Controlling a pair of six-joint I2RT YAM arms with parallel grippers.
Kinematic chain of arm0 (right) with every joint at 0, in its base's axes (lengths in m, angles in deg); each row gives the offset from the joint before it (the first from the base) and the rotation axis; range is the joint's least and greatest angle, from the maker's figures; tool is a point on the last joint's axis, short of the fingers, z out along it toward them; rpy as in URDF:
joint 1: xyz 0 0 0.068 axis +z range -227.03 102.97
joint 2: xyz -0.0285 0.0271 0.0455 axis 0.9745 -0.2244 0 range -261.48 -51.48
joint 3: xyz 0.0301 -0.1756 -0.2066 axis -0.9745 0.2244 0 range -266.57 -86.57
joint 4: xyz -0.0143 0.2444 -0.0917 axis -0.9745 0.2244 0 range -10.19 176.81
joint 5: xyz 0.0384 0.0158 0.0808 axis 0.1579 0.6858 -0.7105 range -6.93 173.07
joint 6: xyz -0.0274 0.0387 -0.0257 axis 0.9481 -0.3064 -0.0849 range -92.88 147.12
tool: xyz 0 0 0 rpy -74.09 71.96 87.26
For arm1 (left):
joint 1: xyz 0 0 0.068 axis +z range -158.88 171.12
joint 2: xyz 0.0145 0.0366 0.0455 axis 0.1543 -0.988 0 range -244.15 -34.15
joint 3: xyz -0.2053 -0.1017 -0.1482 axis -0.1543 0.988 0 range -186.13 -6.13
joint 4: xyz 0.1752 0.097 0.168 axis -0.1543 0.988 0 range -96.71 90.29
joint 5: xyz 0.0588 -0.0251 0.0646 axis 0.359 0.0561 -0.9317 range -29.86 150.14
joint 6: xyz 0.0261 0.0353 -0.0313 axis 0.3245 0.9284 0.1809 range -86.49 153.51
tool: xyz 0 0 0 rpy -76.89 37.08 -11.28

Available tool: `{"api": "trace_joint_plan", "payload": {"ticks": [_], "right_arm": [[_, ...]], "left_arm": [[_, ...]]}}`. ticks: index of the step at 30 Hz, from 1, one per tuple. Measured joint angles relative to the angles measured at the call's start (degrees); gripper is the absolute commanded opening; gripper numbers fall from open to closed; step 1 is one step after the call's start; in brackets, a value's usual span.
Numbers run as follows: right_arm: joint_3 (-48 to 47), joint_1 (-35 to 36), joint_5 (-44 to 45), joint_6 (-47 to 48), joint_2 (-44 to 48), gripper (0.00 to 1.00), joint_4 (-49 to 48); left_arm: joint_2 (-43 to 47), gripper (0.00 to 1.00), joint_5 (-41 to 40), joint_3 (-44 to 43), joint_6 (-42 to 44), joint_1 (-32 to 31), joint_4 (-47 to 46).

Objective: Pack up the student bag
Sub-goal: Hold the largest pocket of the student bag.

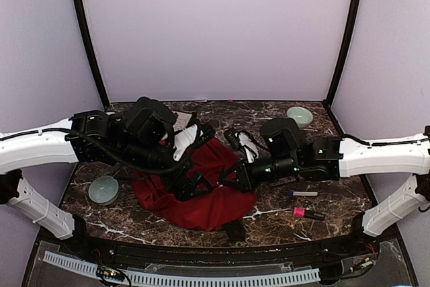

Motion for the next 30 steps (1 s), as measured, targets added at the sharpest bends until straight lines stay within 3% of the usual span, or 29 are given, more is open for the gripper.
{"api": "trace_joint_plan", "payload": {"ticks": [18,30], "right_arm": [[0.07,0.00,1.95,-0.20,-1.03,0.00,0.31],[0.04,0.00,2.56,-0.13,-1.05,0.00,0.28]], "left_arm": [[-2.19,0.97,0.37,-2.32,5.05,4.17,-1.42],[-2.23,0.89,5.64,-1.53,8.26,6.29,-1.86]]}}
